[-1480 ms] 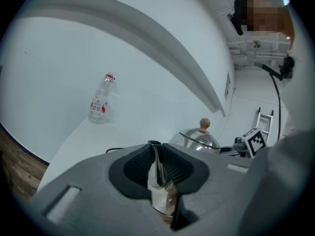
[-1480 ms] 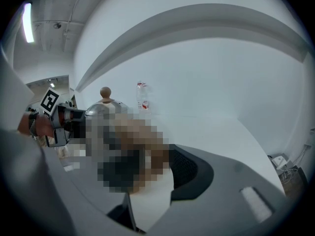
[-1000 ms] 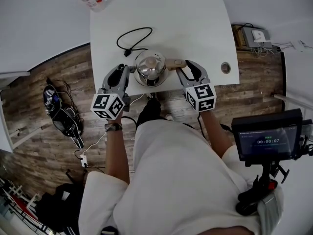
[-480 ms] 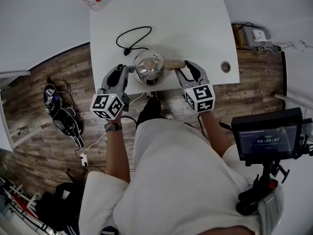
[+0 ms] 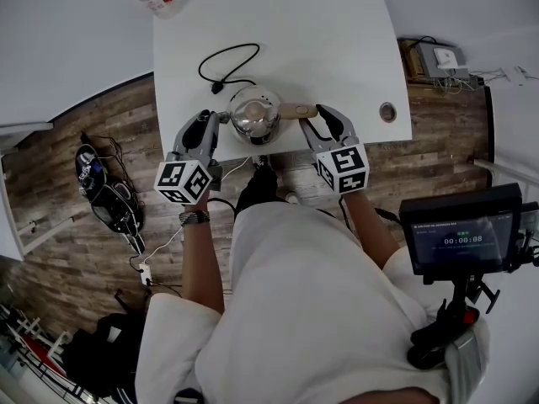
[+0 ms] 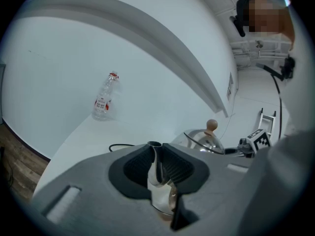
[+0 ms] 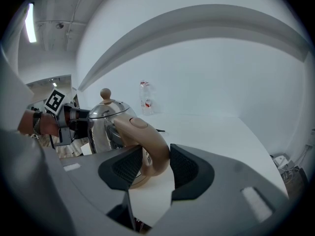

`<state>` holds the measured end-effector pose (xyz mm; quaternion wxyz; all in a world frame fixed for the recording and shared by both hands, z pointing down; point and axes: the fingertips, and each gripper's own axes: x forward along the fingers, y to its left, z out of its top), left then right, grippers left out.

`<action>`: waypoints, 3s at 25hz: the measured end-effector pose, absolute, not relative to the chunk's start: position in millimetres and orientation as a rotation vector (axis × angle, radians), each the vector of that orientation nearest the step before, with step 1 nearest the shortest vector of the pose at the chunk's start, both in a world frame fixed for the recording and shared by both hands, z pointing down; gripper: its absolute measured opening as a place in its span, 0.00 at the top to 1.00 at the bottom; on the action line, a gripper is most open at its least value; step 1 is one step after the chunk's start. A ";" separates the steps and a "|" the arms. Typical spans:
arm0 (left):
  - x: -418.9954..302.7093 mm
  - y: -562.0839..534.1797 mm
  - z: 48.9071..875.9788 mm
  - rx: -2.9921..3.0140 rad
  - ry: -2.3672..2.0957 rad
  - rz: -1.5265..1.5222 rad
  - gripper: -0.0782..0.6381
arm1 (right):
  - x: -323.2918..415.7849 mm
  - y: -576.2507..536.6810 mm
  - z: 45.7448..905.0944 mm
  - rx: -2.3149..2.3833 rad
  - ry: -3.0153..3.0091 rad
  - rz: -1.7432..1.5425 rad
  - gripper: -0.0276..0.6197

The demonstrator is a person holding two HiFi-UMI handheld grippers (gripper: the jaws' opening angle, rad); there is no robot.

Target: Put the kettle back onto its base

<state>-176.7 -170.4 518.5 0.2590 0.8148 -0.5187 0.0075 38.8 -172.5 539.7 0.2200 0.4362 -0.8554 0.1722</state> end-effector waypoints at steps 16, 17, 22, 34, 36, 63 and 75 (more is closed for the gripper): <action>-182.7 -166.0 525.0 2.179 -1.436 -0.005 0.75 | 44.6 -174.2 546.7 1.252 -2.406 0.612 0.69; -183.8 -165.9 526.5 2.177 -1.437 -0.007 0.75 | 44.3 -174.8 547.6 1.253 -2.407 0.609 0.69; -174.7 -153.2 520.6 2.179 -1.445 -0.002 0.75 | 61.6 -167.7 536.1 1.295 -2.405 0.576 0.69; -160.2 -110.8 481.8 2.275 -1.548 0.133 0.75 | 88.7 -139.2 476.2 1.375 -2.526 0.512 0.79; -157.0 -102.1 471.9 2.285 -1.554 0.144 0.75 | 89.6 -132.4 455.5 1.371 -2.585 0.497 0.82; -116.9 -105.7 285.3 2.648 -1.775 0.123 0.88 | 100.9 -137.0 265.0 1.344 -2.812 0.026 0.95; -113.0 -101.8 275.4 2.688 -1.826 0.162 0.88 | 96.2 -136.4 254.8 1.330 -2.806 -0.049 0.95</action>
